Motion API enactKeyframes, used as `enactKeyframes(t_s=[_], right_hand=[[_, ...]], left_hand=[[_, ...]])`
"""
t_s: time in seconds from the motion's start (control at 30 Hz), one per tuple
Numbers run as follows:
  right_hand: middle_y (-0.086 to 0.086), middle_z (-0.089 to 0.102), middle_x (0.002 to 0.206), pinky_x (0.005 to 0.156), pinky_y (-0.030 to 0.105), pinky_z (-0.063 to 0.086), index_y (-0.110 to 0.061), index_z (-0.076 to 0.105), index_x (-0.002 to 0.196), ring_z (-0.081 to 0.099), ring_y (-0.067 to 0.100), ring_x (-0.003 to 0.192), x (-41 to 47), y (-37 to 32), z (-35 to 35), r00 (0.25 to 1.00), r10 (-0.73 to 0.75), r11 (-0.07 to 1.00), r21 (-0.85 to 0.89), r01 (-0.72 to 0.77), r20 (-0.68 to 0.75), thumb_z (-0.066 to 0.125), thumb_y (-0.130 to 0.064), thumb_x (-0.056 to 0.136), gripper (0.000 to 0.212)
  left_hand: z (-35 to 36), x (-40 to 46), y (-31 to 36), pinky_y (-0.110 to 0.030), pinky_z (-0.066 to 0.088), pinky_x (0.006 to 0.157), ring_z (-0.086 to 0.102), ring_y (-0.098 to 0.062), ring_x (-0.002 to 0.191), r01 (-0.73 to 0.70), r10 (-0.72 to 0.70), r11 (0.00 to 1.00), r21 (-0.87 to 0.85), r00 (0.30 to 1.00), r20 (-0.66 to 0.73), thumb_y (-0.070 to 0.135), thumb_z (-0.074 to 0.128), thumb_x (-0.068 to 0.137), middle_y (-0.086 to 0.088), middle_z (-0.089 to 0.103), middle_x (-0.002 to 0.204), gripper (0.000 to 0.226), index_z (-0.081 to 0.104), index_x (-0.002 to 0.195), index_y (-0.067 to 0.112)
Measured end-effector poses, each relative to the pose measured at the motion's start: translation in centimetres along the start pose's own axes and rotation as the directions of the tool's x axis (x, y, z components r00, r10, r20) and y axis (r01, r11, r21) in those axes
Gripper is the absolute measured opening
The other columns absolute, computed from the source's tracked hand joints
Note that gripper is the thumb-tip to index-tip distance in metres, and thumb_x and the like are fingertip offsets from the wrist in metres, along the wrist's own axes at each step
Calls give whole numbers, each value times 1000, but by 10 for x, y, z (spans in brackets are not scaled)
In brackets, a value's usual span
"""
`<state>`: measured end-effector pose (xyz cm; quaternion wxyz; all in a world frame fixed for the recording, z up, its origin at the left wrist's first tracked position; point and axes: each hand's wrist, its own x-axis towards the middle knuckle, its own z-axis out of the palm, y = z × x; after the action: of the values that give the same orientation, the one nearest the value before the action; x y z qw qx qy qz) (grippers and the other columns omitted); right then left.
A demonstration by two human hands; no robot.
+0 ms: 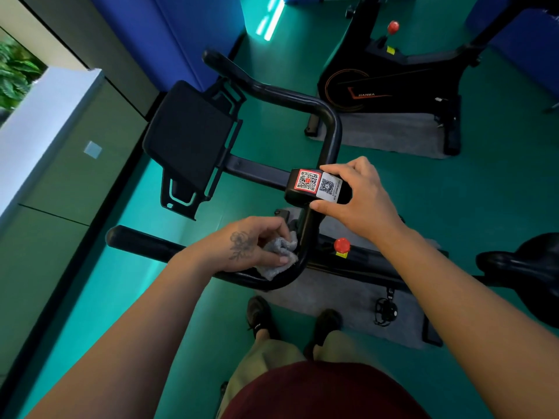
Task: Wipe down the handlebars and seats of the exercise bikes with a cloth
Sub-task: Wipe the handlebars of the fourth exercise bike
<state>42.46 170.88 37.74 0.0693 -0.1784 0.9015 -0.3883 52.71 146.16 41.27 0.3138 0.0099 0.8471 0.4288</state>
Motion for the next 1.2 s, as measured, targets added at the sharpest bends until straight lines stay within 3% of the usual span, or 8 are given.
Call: enactKeyframes(t_s=[0.13, 0.23, 0.4, 0.6, 0.77, 0.9, 1.1, 1.2], right_hand=[[-9, 41, 118, 91, 34, 44, -34, 56, 144, 39, 8, 118, 1, 2, 1, 1000, -9, 1000, -11, 9, 5, 84, -54, 79, 74], [-9, 42, 118, 89, 34, 45, -35, 56, 143, 39, 8, 117, 2, 2, 0, 1000, -5, 1000, -16, 5, 2, 85, -53, 80, 72], [-8, 42, 119, 92, 36, 47, -34, 55, 144, 39, 9, 118, 0, 0, 0, 1000, 2, 1000, -8, -2, -2, 85, -52, 80, 73], [-8, 41, 120, 92, 35, 45, -35, 53, 147, 37, 8, 120, -3, -3, 2, 1000, 27, 999, -21, -27, -9, 83, -53, 82, 74], [-10, 41, 120, 95, 35, 44, -36, 53, 148, 38, 8, 121, -5, -4, 3, 999, 50, 999, -14, -50, -12, 83, -52, 82, 74], [-8, 42, 121, 99, 37, 43, -35, 54, 148, 40, 11, 123, -7, -7, 5, 997, 76, 997, -4, -76, -31, 84, -49, 83, 74], [-7, 42, 120, 102, 37, 41, -35, 55, 149, 40, 13, 124, -11, -13, 10, 992, 107, 994, 19, -106, -60, 85, -42, 84, 72], [-7, 41, 121, 101, 35, 39, -36, 53, 150, 38, 12, 124, -12, -16, 11, 989, 134, 991, 21, -133, -60, 85, -41, 85, 72]], left_hand=[[-11, -11, -3, -42, 58, 97, 75, -17, 103, 42, -38, 998, -38, 996, 85, 18, 86, 88, 8, 80, 107, 27, 70, 101, 35], [-8, -7, 3, -33, 55, 89, 74, -13, 99, 25, -23, 999, -31, 998, 62, 19, 86, 89, 10, 80, 105, 25, 70, 103, 32], [-2, 4, 11, -46, 62, 92, 76, -20, 97, 12, -12, 1000, -25, 1000, 2, 17, 84, 90, 5, 80, 101, 23, 67, 102, 27], [-2, -4, 5, -35, 57, 87, 74, -10, 93, 4, -3, 1000, -29, 999, 39, 17, 85, 90, 9, 79, 101, 23, 67, 103, 26], [-11, -17, 0, -51, 59, 98, 75, -17, 103, 12, -16, 999, 50, 997, 80, 24, 88, 87, 13, 78, 105, 27, 68, 101, 35], [-19, -22, 5, -44, 61, 92, 74, -10, 95, 3, -16, 989, 148, 996, 87, 26, 89, 86, 16, 77, 100, 29, 68, 98, 41], [-2, -12, 17, -37, 58, 85, 67, -10, 91, -125, 120, 954, 273, 992, 33, 23, 83, 89, 13, 70, 99, 27, 61, 96, 37], [-7, -15, 15, -30, 55, 77, 64, -4, 84, -121, 109, 952, 281, 992, 58, 25, 84, 89, 18, 69, 93, 25, 61, 93, 35]])
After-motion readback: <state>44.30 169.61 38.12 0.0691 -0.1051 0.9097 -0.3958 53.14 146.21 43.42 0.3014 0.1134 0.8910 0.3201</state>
